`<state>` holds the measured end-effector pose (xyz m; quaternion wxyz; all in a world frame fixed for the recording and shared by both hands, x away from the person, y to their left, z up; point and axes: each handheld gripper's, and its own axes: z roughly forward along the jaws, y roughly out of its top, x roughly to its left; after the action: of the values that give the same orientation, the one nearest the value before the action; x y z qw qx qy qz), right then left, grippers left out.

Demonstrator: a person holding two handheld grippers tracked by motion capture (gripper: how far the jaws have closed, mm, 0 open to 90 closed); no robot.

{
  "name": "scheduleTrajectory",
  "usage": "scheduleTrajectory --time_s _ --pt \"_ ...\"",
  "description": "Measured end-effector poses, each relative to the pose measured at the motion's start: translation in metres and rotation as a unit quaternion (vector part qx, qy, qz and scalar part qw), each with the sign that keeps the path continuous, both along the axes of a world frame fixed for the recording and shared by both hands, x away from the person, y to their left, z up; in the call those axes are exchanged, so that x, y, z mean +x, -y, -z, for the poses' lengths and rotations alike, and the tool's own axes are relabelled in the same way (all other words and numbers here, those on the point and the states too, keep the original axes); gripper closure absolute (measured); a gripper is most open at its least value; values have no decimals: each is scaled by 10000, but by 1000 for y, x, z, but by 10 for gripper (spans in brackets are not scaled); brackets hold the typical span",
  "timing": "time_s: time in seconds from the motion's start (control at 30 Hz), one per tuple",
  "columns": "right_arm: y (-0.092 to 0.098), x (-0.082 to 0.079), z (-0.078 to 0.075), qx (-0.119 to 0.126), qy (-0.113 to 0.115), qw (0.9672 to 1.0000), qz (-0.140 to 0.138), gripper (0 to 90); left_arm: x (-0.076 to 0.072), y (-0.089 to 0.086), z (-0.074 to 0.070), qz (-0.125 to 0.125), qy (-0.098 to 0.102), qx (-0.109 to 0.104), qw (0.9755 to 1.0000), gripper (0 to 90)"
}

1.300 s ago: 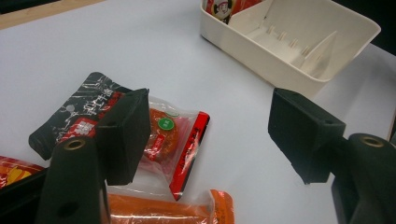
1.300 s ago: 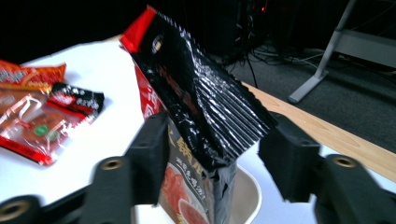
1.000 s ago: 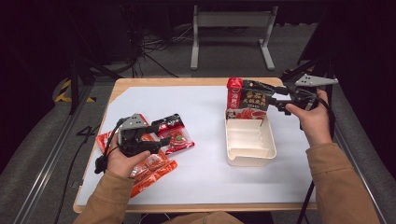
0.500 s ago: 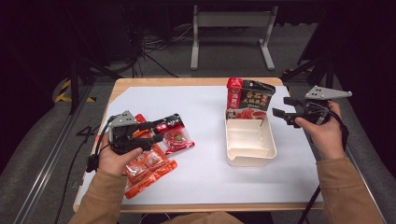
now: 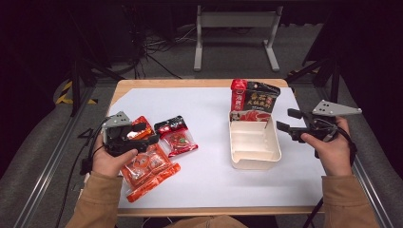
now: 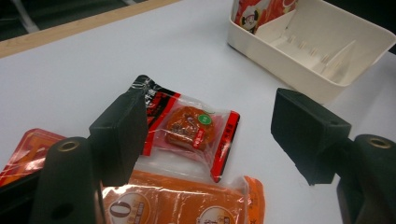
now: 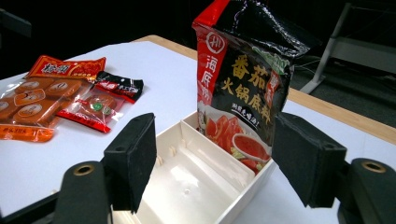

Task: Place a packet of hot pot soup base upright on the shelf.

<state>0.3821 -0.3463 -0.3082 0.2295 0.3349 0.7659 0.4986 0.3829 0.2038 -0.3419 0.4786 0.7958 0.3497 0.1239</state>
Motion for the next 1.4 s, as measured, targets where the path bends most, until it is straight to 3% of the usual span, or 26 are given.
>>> scheduleTrajectory --time_s 0.3,0.47,0.67,0.9,1.17,1.4 --pt "-4 -5 6 -69 -34 9999 -142 310 4 -15 -2 -296 61 20 9995 269" --pt "-8 -5 9 -173 275 9995 14 330 9 -28 4 -593 105 123 9981 286" --pt "-14 -3 13 -192 246 9994 -125 335 14 -43 12 -855 202 215 9959 315" --pt "-16 -2 14 -193 232 9994 -193 335 17 -66 22 -1241 255 248 9916 323" --pt "-18 -1 15 -203 227 9993 -230 334 19 -88 34 -1644 97 160 9862 326" --pt "-19 -1 16 -169 182 9994 -249 332 23 -98 45 -1815 0 98 9833 329"
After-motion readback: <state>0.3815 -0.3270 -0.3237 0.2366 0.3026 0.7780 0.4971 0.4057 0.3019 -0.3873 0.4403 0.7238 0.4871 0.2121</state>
